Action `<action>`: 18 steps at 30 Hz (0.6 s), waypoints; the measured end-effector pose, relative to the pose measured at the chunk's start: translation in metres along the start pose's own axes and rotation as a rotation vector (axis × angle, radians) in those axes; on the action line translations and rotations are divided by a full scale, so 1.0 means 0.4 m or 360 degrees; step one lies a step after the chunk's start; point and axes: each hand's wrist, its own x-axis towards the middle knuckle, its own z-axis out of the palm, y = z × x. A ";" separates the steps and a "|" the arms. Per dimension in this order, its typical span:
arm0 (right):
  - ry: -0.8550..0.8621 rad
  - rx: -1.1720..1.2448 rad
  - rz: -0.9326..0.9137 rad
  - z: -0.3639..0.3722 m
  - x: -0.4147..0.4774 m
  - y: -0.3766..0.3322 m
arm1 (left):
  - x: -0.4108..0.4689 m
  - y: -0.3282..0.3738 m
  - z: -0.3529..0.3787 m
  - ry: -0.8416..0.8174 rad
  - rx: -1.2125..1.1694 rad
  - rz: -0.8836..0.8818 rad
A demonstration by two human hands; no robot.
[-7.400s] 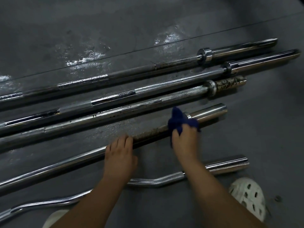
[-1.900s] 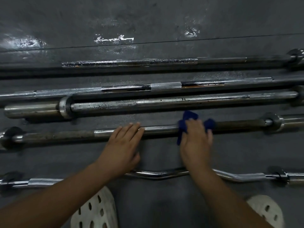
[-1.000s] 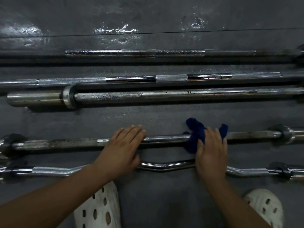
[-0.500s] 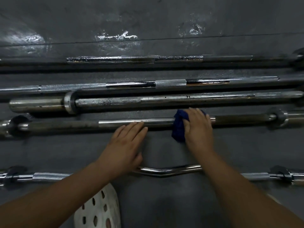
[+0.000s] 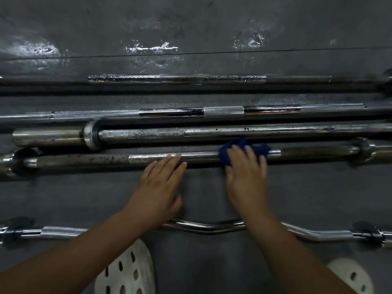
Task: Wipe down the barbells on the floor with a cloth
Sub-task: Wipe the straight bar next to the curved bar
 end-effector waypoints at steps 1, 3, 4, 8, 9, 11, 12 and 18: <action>-0.0051 0.0019 -0.0074 -0.004 0.016 -0.018 | -0.001 -0.002 -0.002 0.0001 0.0006 0.0002; -0.0081 0.0052 -0.0010 -0.017 0.043 -0.026 | -0.002 -0.007 -0.011 0.0012 0.0012 0.0022; -0.0063 0.0065 0.0050 -0.022 0.047 -0.025 | -0.002 -0.011 -0.016 0.0015 0.0009 0.0029; -0.0107 -0.0053 -0.0127 -0.027 0.016 0.013 | -0.003 -0.016 -0.025 -0.0001 0.0002 0.0031; -0.0125 -0.0122 -0.0184 -0.037 0.010 0.058 | -0.005 -0.016 -0.023 0.0006 0.0003 0.0033; -0.0083 -0.0158 -0.0033 -0.068 0.002 0.151 | -0.012 -0.014 -0.016 0.0016 0.0008 0.0036; -0.0018 -0.0109 0.0126 -0.078 -0.010 0.170 | -0.014 -0.012 -0.013 0.0019 0.0010 0.0037; -0.0247 -0.0123 -0.0105 -0.052 -0.074 0.101 | -0.019 0.003 -0.002 -0.0018 0.0024 0.0074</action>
